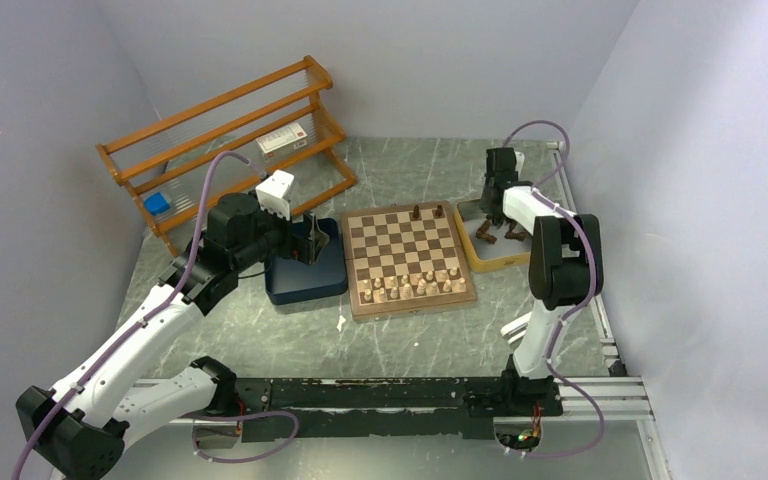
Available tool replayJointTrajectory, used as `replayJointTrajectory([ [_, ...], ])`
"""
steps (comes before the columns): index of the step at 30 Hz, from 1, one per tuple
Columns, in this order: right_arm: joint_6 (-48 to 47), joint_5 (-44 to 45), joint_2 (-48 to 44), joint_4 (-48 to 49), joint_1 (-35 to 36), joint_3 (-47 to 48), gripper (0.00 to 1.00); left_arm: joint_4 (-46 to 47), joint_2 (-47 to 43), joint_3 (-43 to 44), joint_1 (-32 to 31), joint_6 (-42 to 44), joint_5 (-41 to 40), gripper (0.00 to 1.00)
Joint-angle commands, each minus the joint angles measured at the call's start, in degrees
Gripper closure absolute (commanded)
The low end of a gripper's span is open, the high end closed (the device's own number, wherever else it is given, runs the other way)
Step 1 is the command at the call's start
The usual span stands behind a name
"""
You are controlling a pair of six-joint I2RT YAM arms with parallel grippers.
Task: Set up the chess pieces on the board
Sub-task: Pick up the chess piece from the storage box.
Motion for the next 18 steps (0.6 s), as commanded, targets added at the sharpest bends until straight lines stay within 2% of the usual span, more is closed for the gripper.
replayJointTrajectory([
  [1,1.5,1.0,-4.7,-2.8,0.4,2.3,0.89,1.1,-0.5,-0.5,-0.5,0.7,-0.2,0.02],
  [9,1.9,0.7,-10.4,-4.9,3.5,2.8,0.89,1.0,-0.4,-0.5,-0.5,0.7,-0.1,0.02],
  [18,2.3,0.6,-13.7,-3.2,11.4,0.9,0.88,1.1,-0.3,-0.5,-0.5,0.7,-0.2,0.02],
])
